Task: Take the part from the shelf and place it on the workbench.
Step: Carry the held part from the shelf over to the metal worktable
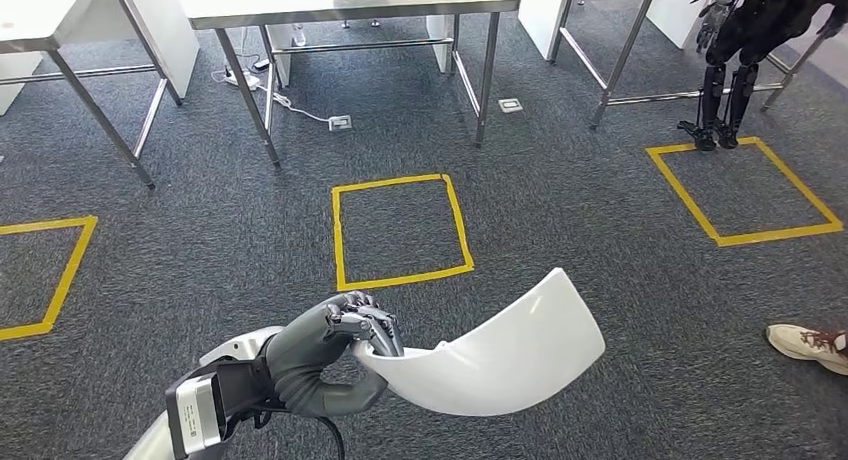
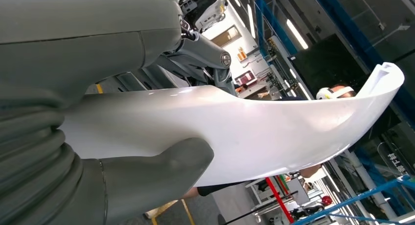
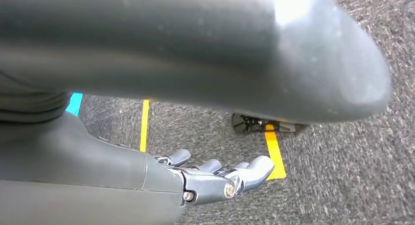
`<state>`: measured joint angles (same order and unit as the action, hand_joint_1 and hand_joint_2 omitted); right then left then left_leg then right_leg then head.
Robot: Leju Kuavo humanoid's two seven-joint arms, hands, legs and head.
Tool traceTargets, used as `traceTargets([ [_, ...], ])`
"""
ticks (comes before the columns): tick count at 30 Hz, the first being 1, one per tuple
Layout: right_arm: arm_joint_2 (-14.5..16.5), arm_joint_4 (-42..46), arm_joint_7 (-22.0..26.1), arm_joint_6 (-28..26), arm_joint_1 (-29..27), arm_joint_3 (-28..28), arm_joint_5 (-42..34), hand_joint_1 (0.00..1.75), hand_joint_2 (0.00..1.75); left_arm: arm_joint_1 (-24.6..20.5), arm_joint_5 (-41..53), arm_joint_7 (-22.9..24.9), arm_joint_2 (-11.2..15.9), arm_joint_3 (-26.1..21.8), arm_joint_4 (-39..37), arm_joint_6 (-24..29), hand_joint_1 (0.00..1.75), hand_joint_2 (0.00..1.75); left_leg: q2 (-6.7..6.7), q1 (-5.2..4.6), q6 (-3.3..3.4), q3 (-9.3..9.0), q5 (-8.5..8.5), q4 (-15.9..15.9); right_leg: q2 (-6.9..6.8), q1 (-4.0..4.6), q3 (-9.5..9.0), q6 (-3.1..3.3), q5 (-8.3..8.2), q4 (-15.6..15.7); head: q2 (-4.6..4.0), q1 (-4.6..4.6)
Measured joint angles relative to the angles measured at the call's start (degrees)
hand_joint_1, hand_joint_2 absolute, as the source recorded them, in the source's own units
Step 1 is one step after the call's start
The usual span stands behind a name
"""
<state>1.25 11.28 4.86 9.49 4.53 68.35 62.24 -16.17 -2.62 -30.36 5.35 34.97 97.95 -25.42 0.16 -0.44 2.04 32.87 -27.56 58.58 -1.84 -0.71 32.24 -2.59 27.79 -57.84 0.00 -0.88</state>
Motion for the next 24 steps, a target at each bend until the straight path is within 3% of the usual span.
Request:
traceTargets([
  [2,0.01,0.00,0.05,-0.03,0.16,0.00,-0.02,0.00,0.00,-0.45,-0.19,0.03,-0.32,-0.03,-0.06,-0.03,1.75,1.75,-0.11,0.44,0.50,-0.46,0.43,-0.76,0.61,-0.04,1.14,-0.40,1.84,-2.86,0.00,0.19],
  [5,0.02,0.00,-0.05,-0.10,0.13,0.00,-0.02,0.00,0.00,-0.79,-0.45,0.26,-0.88,-0.04,-0.32,-0.04,1.75,1.75,-0.34,0.67,0.68,-0.56,0.50,-0.93,1.36,-0.40,6.64,-0.93,6.68,-13.60,0.00,0.62],
  [6,0.02,0.00,-0.08,-0.11,0.09,0.01,-0.02,0.00,0.00,-0.79,-0.49,0.32,-0.95,-0.04,-0.44,-0.04,1.75,1.75,-0.44,0.71,0.58,-0.58,0.41,-0.87,1.38,-0.53,7.96,-1.12,7.03,-15.73,0.00,0.67],
  [7,0.02,0.00,-0.08,-0.11,0.06,0.01,-0.02,0.00,0.00,-0.79,-0.51,0.35,-1.00,-0.04,-0.54,-0.04,1.75,1.75,-0.57,0.82,0.39,-0.63,0.28,-0.77,1.38,-0.71,8.25,-1.30,6.20,-15.70,0.00,0.69],
  [8,0.01,0.00,-0.08,-0.11,0.06,0.01,-0.02,0.00,0.00,-0.80,-0.53,0.35,-1.06,-0.04,-0.61,-0.04,1.75,1.75,-0.70,0.98,0.11,-0.71,0.08,-0.60,1.37,-0.92,7.30,-1.47,4.33,-13.23,0.00,0.71],
  [9,0.01,0.00,-0.08,-0.11,0.07,0.01,-0.02,0.00,0.00,-0.84,-0.54,0.35,-1.13,-0.04,-0.65,-0.04,1.75,1.75,-0.83,1.18,-0.27,-0.79,-0.21,-0.32,1.38,-1.19,5.49,-1.70,2.02,-9.20,0.00,0.74],
  [11,0.04,0.00,-0.08,-0.11,0.15,0.01,-0.03,0.00,0.00,-0.96,-0.60,0.38,-1.29,-0.04,-0.67,-0.06,1.75,1.75,-1.09,1.27,-1.24,-0.80,-0.86,0.29,1.60,-1.27,2.44,-1.54,-0.47,-2.72,0.00,0.92],
  [12,0.07,0.00,-0.09,-0.11,0.16,0.02,-0.04,0.00,0.00,-1.03,-0.63,0.40,-1.35,-0.04,-0.67,-0.09,1.75,1.75,-1.19,1.22,-1.70,-0.80,-1.12,0.45,1.71,-1.16,1.78,-1.17,-0.66,-1.30,0.00,0.97],
  [15,0.09,0.00,-0.11,-0.11,0.17,0.02,-0.06,0.00,0.00,-1.16,-0.71,0.44,-1.41,-0.05,-0.73,-0.13,1.75,1.75,-1.24,1.32,-2.88,-1.13,-1.46,0.18,1.77,-0.90,1.57,0.49,-0.18,-1.00,0.00,0.92],
  [17,0.09,0.00,-0.09,-0.11,0.22,0.02,-0.06,0.00,0.00,-1.31,-0.73,0.44,-1.41,-0.06,-0.76,-0.13,1.75,1.75,-0.91,1.46,-3.43,-0.28,-2.70,2.43,1.69,-1.03,1.08,1.33,-0.03,-0.84,0.00,0.66],
  [20,0.09,0.00,-0.08,-0.10,0.21,0.02,-0.04,0.00,0.00,-1.52,-0.74,0.44,-1.36,-0.07,-0.96,-0.15,1.75,1.75,-0.59,1.46,-3.63,5.49,-6.71,13.08,1.50,-0.78,0.41,2.14,0.47,-0.80,0.00,0.17],
  [21,0.09,0.00,-0.08,-0.10,0.20,0.02,-0.02,0.00,0.00,-1.50,-0.74,0.44,-1.33,-0.07,-1.11,-0.19,1.75,1.75,-0.59,1.46,-3.58,7.35,-7.11,15.85,1.47,-0.66,0.19,2.27,0.67,-0.80,0.00,0.11],
  [22,0.09,0.00,-0.08,-0.09,0.19,0.02,0.01,0.00,0.00,-1.49,-0.74,0.44,-1.30,-0.07,-1.28,-0.24,1.75,1.75,-0.59,1.44,-3.47,8.41,-6.48,16.81,1.47,-0.55,-0.09,2.34,0.91,-0.81,0.00,0.07],
  [24,0.09,0.00,-0.08,-0.08,0.18,0.02,0.05,0.00,0.00,-1.51,-0.75,0.44,-1.27,-0.07,-1.53,-0.34,1.75,1.75,-0.56,1.32,-2.95,7.36,-2.24,12.40,1.54,-0.39,-0.93,2.21,1.55,-0.81,0.00,-0.01],
])
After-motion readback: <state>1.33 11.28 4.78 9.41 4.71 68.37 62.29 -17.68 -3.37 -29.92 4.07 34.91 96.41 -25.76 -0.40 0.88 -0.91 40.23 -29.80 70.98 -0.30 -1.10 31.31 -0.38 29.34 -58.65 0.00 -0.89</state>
